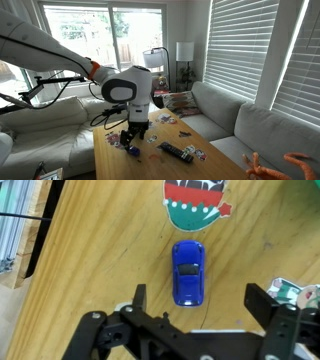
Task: Move the toy car along the table twice
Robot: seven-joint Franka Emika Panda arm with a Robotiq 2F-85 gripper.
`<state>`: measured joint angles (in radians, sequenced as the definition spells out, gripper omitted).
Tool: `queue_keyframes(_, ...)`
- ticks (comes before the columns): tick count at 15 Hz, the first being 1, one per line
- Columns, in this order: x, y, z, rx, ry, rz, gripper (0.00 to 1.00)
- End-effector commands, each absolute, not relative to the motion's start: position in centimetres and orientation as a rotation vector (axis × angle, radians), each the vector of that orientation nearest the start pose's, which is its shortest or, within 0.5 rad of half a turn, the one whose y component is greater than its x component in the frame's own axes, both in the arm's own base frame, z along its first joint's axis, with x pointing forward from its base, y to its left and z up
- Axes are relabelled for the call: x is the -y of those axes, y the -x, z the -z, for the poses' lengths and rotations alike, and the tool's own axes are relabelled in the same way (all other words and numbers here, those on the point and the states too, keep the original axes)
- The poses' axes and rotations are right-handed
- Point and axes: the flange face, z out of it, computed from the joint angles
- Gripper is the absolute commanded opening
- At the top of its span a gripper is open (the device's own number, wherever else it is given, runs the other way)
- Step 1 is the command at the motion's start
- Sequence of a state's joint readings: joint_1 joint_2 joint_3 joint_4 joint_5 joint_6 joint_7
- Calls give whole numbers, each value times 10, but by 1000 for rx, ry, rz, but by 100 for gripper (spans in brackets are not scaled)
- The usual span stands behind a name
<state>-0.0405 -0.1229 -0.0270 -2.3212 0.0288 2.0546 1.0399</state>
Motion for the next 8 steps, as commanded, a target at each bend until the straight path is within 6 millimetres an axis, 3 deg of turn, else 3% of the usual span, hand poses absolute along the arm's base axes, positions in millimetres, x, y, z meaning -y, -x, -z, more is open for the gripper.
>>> queue_keyframes(1,38,-450,-421,-1655,2632,-125,100)
queue_keyframes(8,54,-422,-496,-1536,2656,54,100)
